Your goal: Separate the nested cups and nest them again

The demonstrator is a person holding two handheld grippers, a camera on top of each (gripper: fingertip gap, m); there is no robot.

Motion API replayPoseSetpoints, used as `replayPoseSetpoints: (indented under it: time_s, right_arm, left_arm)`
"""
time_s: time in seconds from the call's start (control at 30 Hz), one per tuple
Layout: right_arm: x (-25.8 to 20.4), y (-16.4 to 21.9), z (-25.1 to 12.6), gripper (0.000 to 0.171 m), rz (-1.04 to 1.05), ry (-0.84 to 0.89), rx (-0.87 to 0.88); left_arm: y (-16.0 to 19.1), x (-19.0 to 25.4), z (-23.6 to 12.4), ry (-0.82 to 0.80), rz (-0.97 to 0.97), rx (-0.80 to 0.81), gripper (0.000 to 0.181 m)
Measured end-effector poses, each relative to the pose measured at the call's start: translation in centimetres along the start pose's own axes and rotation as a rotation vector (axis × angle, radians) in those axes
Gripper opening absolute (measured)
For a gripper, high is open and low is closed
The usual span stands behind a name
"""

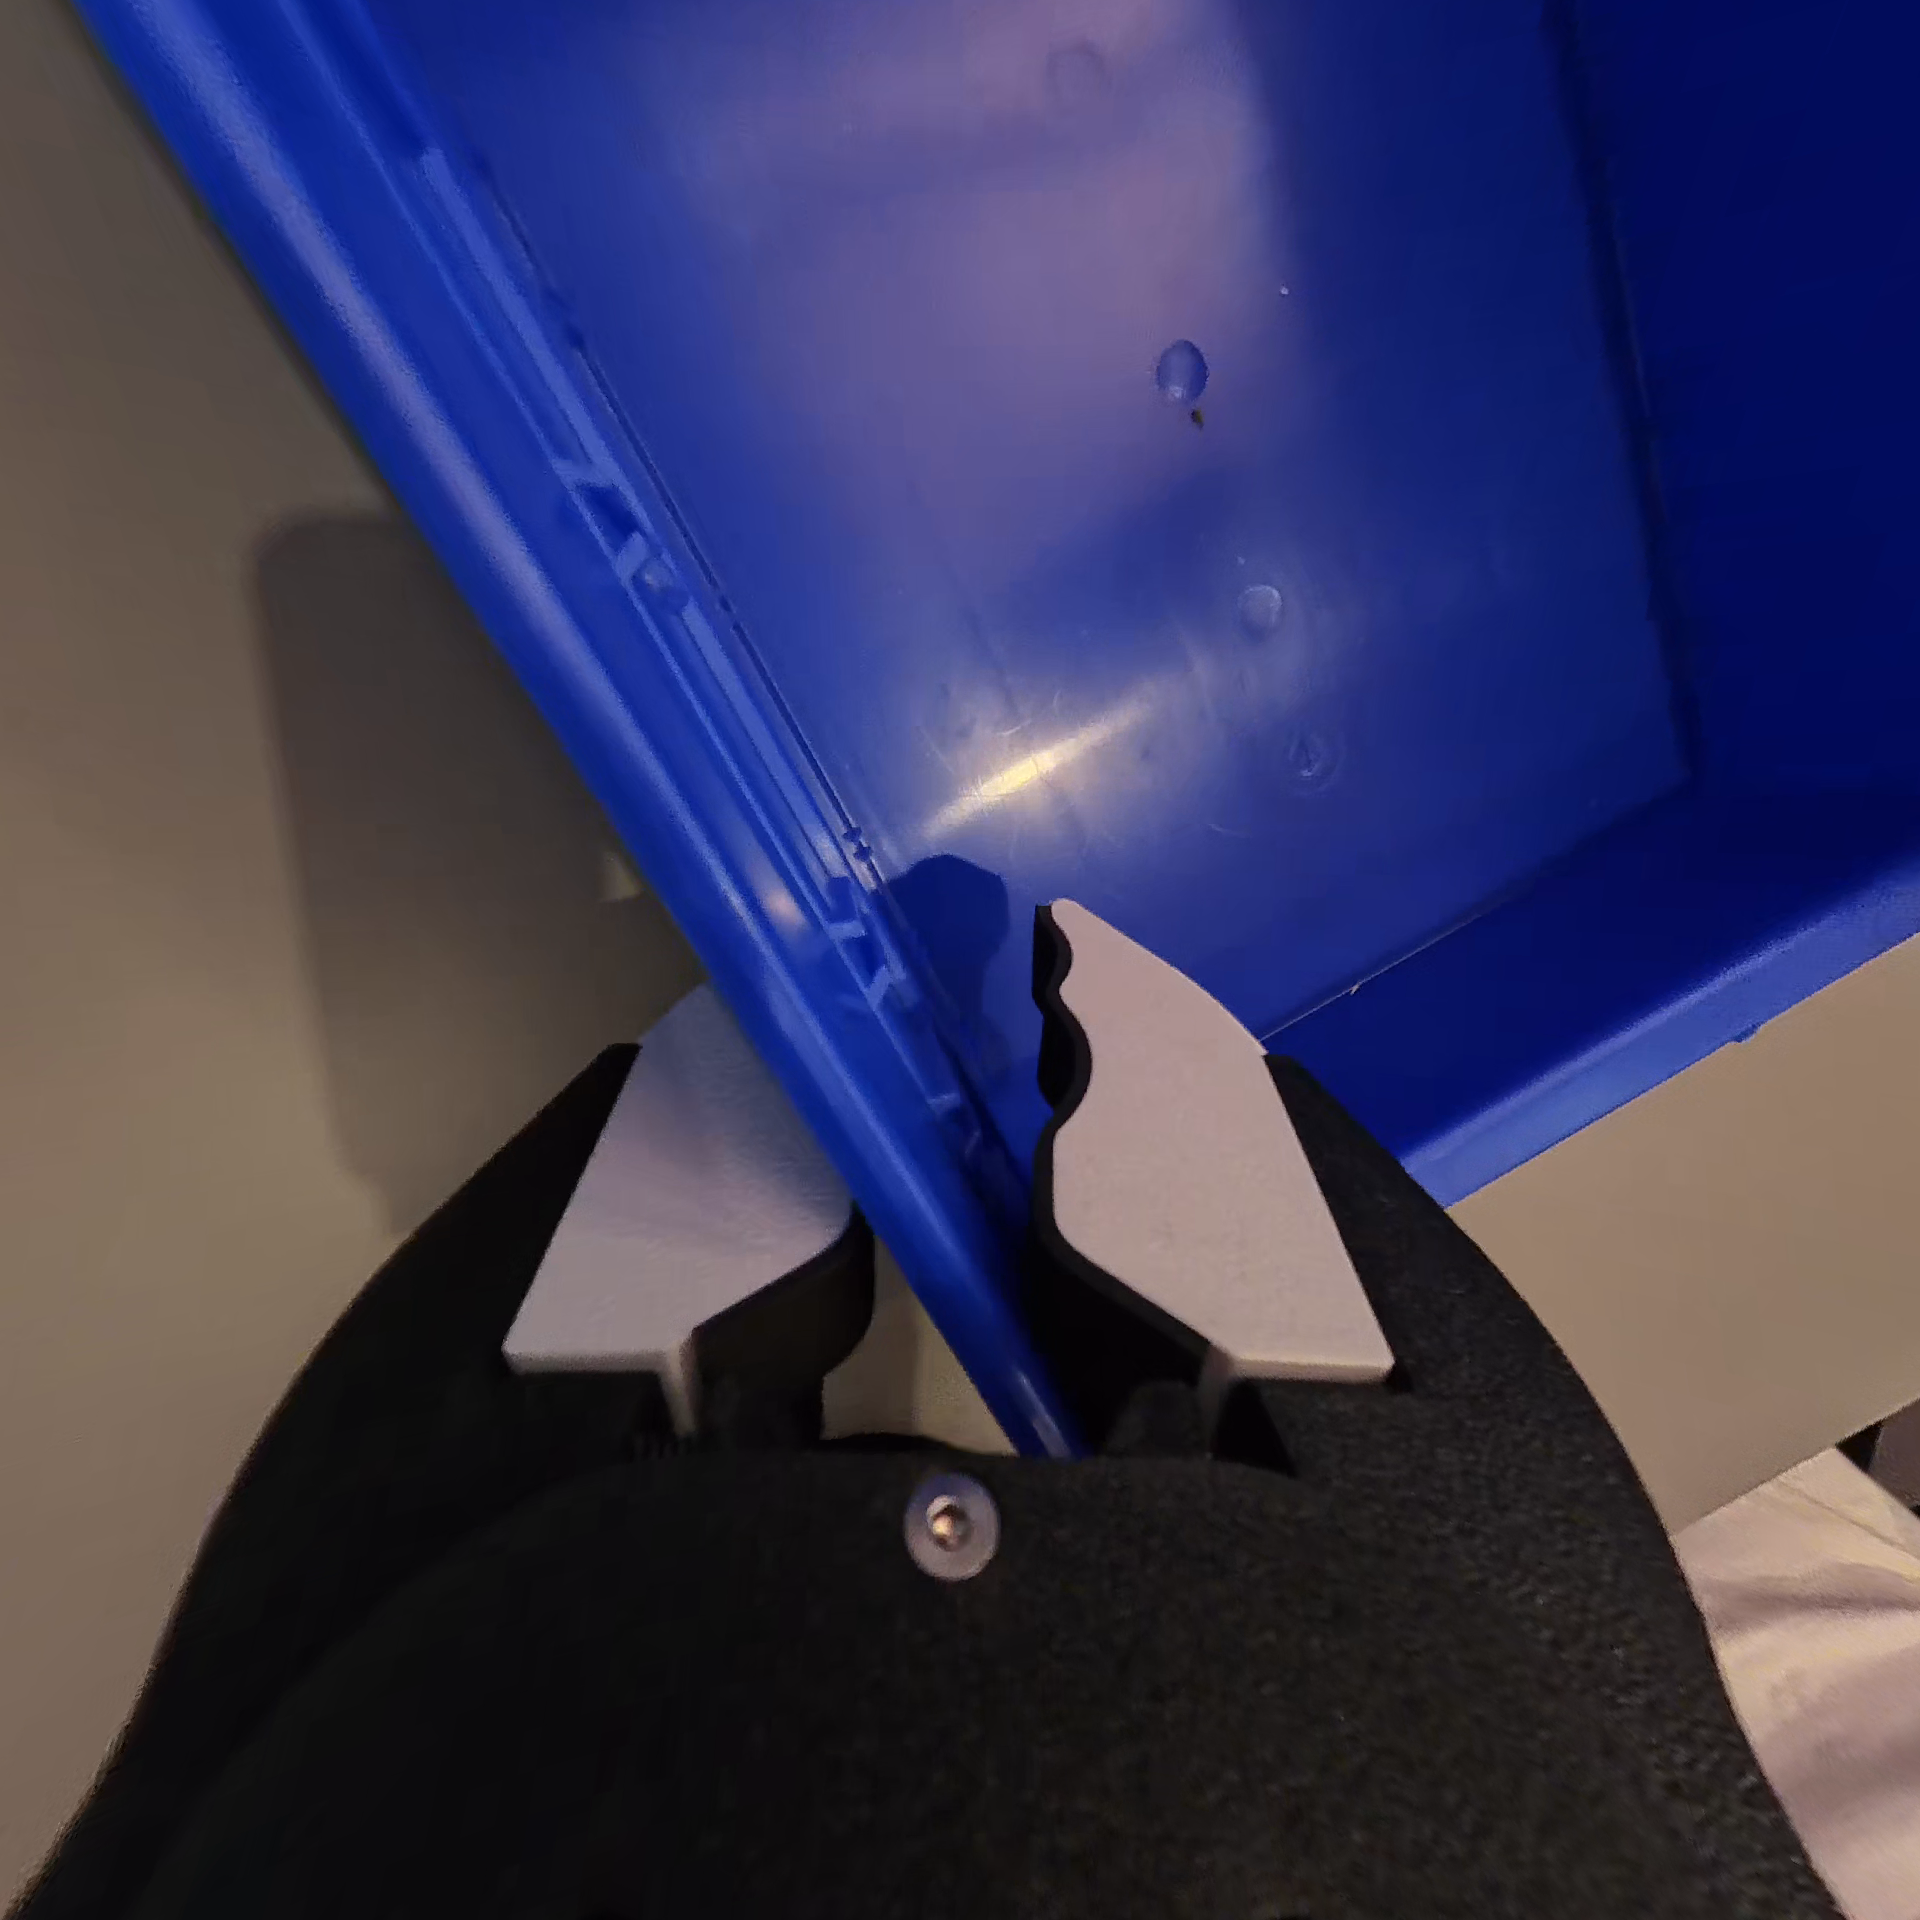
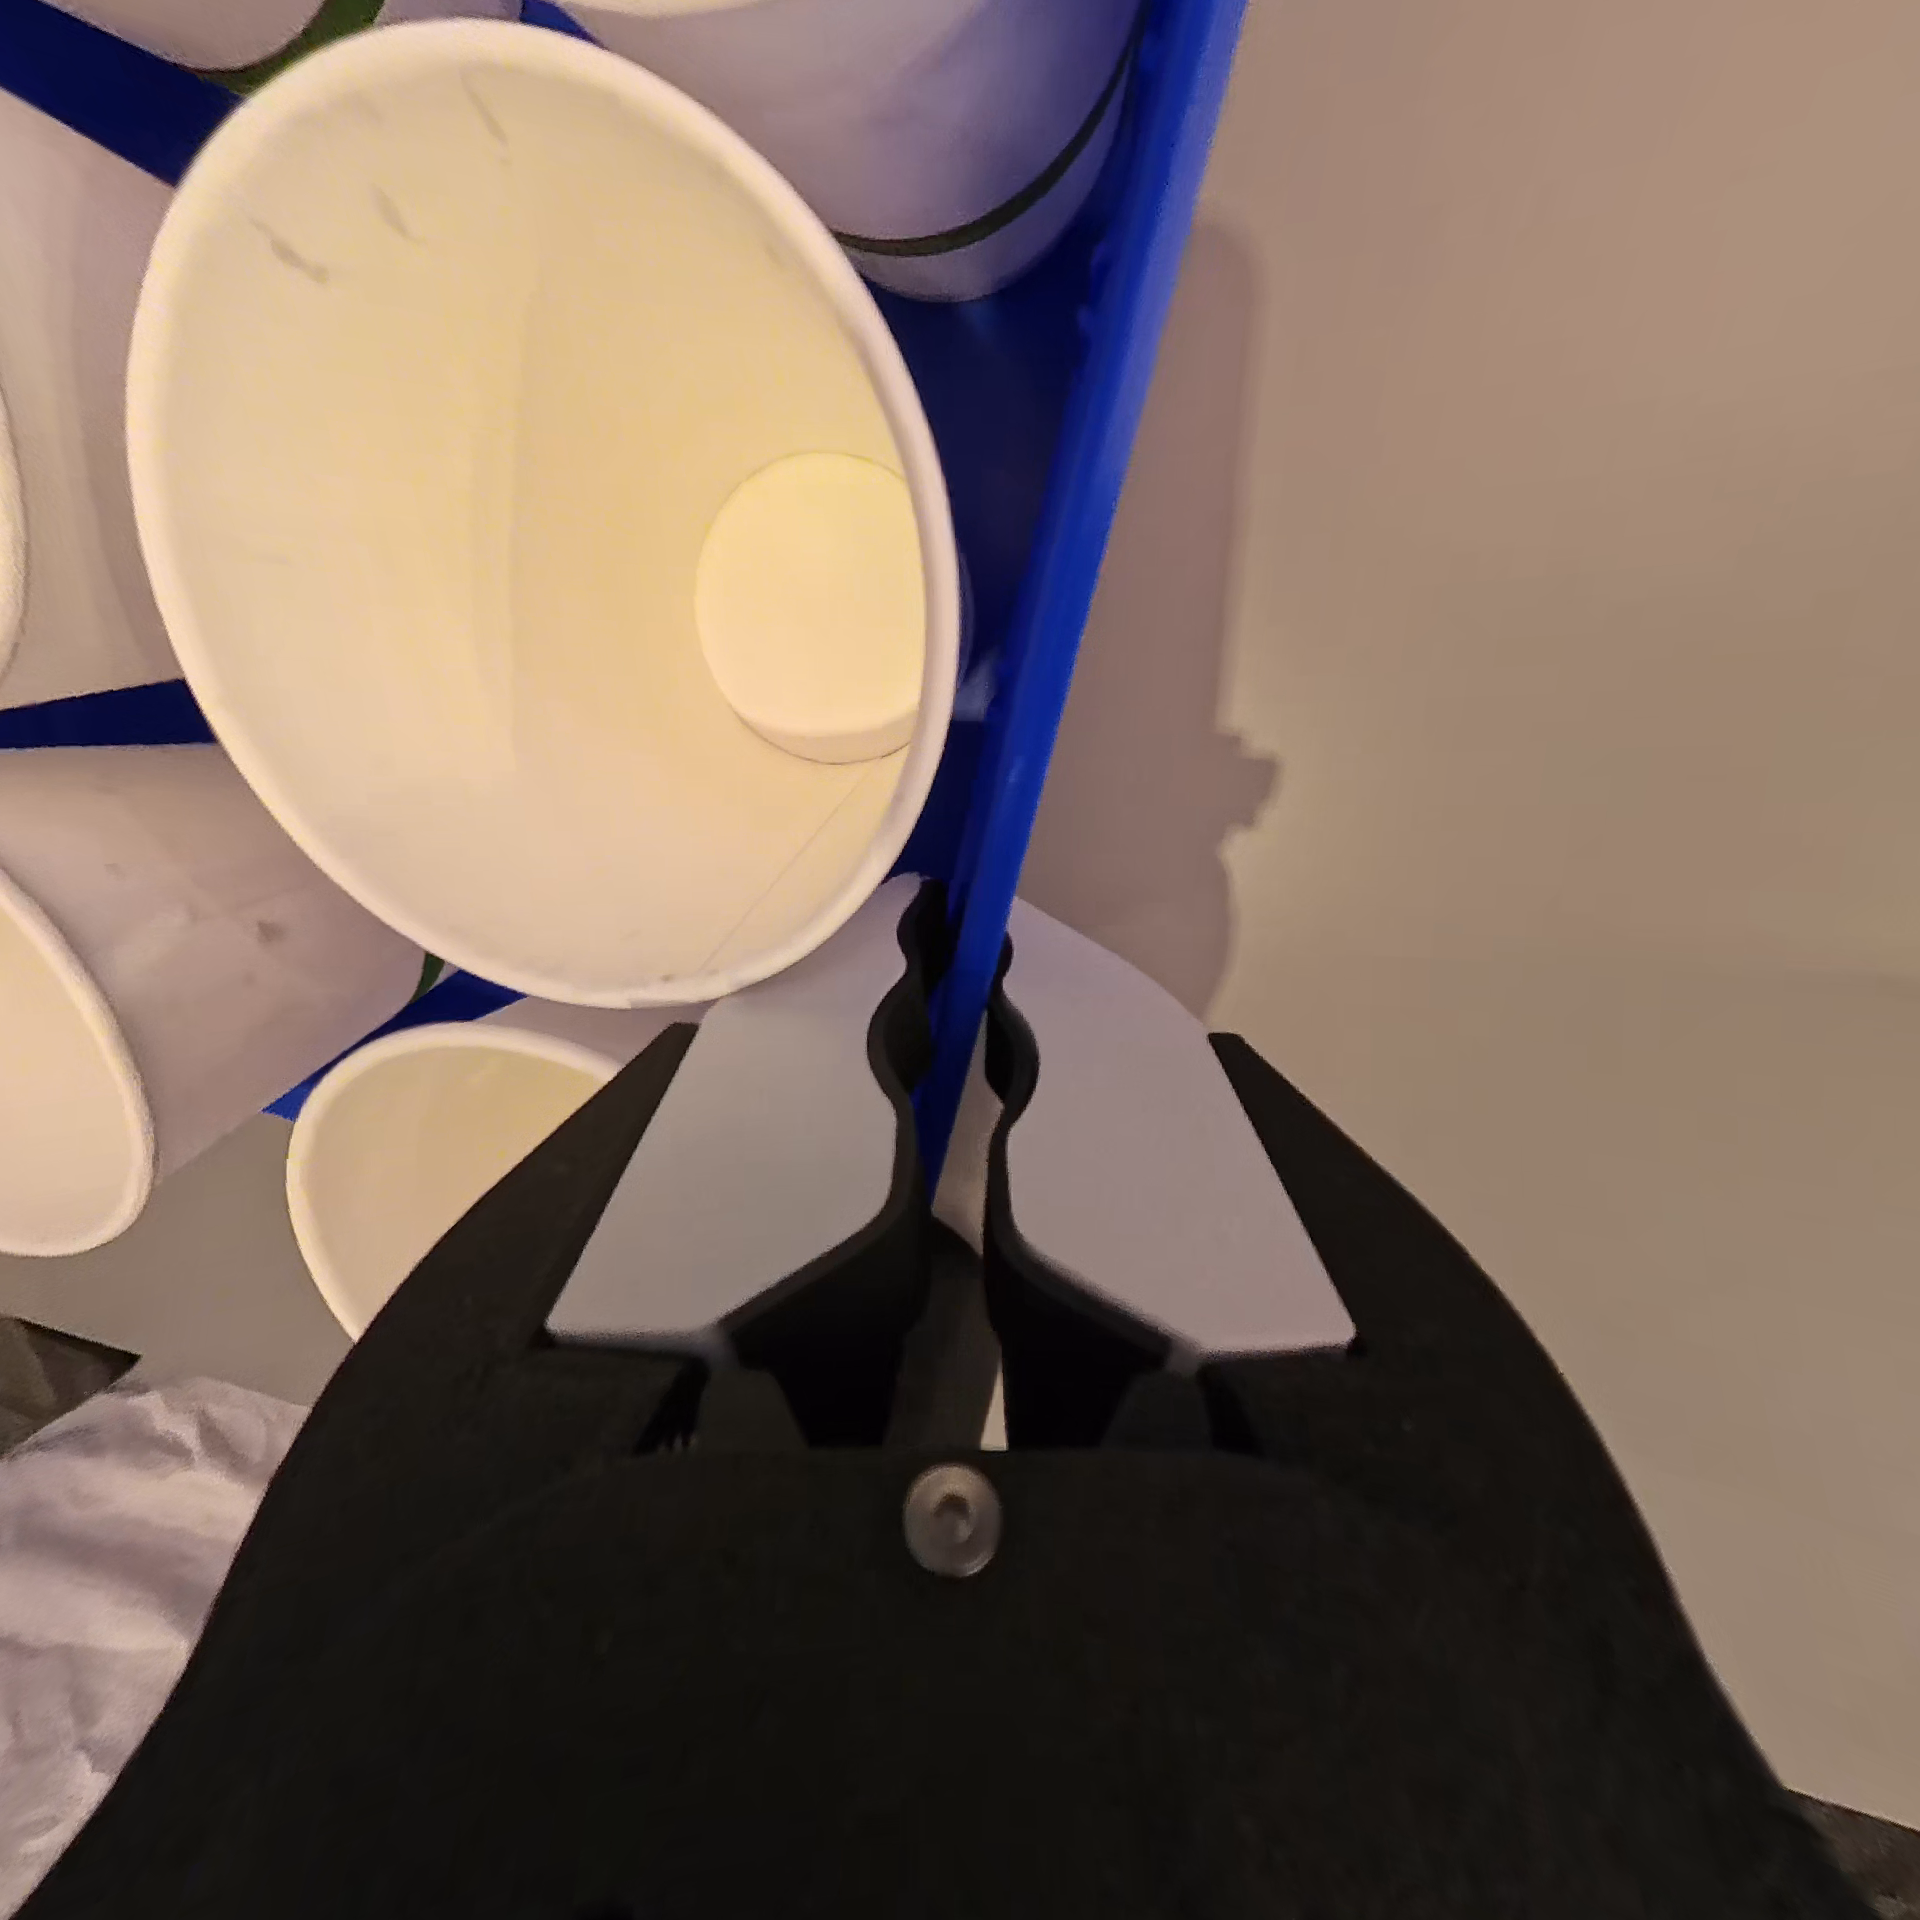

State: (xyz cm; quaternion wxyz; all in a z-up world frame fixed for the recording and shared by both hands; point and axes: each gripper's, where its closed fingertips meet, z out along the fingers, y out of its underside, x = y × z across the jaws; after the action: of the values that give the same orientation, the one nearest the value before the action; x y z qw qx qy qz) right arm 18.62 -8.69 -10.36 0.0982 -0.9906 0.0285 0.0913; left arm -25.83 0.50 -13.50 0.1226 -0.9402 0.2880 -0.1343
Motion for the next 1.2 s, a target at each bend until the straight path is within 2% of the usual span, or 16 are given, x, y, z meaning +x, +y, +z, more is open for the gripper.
replayPoseSetpoints:
  time_s: [0.33, 0.47, 0.6, 0.9, 1.2]
  right_arm:
    - [-1.6, -1.2, 1.0, 0.007, -0.009, -0.027, 0.007]
    - [-1.4, -1.2, 1.0, 0.005, -0.020, -0.002, 0.004]
    - [-0.9, -1.4, 0.9, 0.004, -0.029, 0.035, -0.007]
    - [0.3, -1.3, 0.3, 0.005, 0.009, -0.033, -0.044]
    - [2.1, -0.7, -2.3, 0.006, -0.001, -0.023, -0.077]
  left_arm:
    - [-0.4, 2.5, 0.6, 0.025, 0.050, -0.001, 0.031]
    - [-1.3, 3.0, -0.1, 0.075, 0.039, 0.075, 0.049]
    - [-2.4, 2.4, -2.8, 0.042, 0.057, 0.166, 0.072]
    - [-3.8, 0.8, -10.1, 0.025, 0.146, 0.282, 0.070]
    - [-6.3, -2.8, -15.4, 0.047, 0.111, 0.419, 0.067]
